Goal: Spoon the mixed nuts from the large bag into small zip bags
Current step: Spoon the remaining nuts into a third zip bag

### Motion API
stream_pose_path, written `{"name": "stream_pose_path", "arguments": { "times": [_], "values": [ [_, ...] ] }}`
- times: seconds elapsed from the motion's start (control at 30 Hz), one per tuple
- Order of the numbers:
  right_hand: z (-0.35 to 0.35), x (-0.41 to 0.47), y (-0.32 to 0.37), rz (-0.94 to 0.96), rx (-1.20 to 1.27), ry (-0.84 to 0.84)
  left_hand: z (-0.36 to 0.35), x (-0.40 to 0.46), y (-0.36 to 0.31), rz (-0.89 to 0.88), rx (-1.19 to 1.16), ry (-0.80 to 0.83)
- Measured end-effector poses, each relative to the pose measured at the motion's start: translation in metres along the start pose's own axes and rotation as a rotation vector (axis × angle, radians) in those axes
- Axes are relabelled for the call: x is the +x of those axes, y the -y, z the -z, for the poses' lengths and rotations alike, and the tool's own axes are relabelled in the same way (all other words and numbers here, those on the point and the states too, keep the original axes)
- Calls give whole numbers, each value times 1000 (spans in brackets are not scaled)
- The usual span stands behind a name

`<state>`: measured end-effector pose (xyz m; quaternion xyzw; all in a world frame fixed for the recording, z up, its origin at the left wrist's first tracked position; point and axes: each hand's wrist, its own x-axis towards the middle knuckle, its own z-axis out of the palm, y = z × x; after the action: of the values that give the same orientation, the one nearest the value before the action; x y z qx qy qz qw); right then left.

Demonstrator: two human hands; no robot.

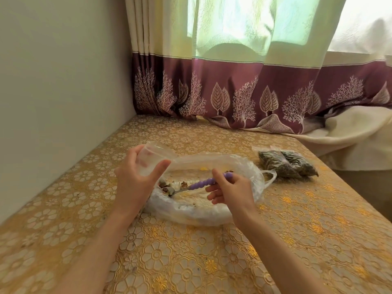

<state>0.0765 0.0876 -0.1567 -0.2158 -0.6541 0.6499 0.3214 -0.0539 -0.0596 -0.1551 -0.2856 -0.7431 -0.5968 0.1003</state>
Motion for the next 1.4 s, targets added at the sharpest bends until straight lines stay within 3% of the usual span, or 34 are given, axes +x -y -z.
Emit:
{"name": "stream_pose_path", "arguments": {
  "times": [0.2,0.43,0.8,1.2,1.4],
  "values": [
    [8,5,1,-207,61,-73,1,1,0,-5,7,-10],
    [15,5,5,-219,95,-112,1,1,1,-5,-8,-13],
    [23,14,51,61,212,-185,-3,3,9,-65,72,8],
    [-5,6,67,331,136,121,-4,1,4,-36,-55,-1],
    [-2,11,63,304,230,64,-2,3,6,-20,-82,-21]
  ]
}}
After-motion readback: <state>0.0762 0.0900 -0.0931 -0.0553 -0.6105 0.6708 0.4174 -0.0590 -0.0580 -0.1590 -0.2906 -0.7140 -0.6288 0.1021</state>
